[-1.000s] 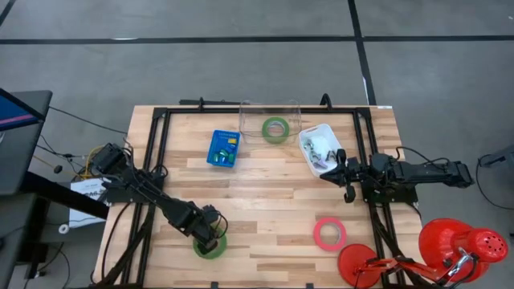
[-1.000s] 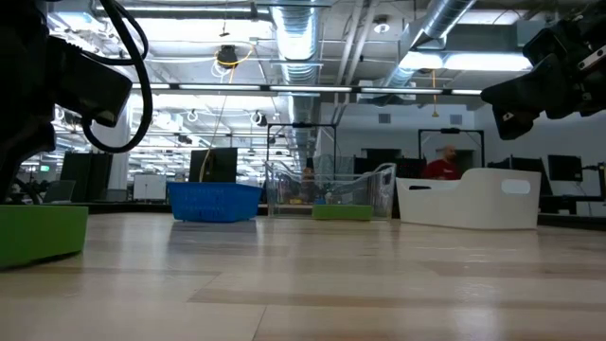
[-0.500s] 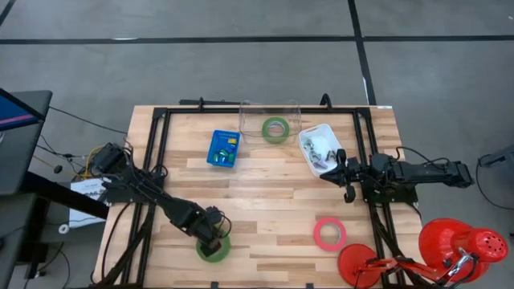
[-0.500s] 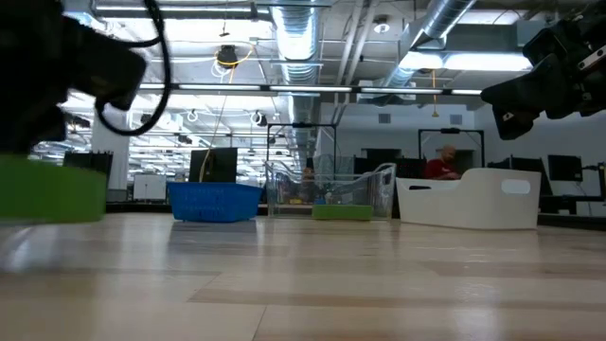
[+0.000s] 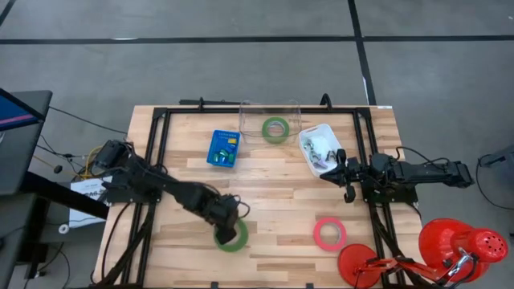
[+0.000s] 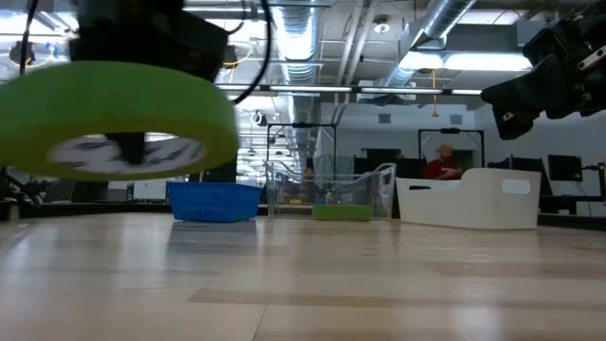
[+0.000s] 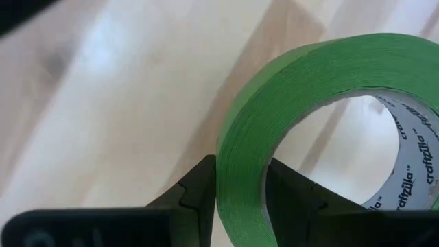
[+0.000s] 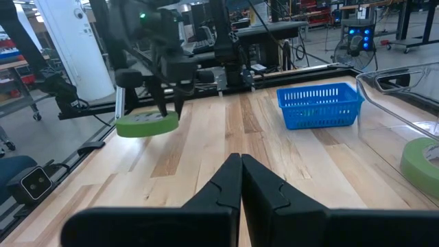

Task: Pick and place Stapler, Stapler remover, tape
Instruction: Put the green tape into the transparent bin

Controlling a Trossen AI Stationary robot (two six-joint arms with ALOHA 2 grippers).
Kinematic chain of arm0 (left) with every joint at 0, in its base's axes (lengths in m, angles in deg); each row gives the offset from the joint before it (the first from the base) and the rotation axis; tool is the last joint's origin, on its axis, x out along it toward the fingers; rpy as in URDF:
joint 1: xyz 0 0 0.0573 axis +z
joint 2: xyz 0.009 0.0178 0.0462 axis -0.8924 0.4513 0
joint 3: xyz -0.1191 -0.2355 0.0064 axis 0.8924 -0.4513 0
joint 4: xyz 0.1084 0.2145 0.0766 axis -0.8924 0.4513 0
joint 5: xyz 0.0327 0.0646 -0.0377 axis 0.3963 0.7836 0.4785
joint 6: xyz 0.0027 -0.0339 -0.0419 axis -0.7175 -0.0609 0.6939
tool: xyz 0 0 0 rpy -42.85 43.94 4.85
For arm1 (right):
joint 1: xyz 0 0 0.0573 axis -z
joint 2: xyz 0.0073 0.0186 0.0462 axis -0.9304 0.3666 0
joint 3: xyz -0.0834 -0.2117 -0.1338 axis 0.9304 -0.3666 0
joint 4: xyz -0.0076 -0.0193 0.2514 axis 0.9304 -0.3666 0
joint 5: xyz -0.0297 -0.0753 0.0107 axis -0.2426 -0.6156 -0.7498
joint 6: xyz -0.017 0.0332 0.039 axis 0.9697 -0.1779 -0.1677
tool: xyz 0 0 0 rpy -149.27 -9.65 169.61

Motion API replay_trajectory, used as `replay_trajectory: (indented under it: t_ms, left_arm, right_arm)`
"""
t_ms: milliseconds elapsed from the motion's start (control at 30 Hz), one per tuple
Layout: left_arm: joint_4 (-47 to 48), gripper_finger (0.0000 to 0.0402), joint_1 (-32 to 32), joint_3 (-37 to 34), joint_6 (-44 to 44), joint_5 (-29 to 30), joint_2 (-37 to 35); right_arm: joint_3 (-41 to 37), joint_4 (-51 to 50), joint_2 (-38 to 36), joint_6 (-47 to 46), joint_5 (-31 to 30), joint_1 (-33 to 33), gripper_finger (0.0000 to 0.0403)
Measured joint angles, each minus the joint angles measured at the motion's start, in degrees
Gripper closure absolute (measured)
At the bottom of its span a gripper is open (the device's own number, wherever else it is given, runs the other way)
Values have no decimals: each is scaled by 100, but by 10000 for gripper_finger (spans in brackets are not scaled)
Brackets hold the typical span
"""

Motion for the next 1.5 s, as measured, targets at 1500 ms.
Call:
replay_trajectory:
  t_ms: [1500]
  left_arm:
    - [-262,305,4143,885,-2854,-297,-1666]
  right_arm:
    - [0,0,1,0,0,0,403]
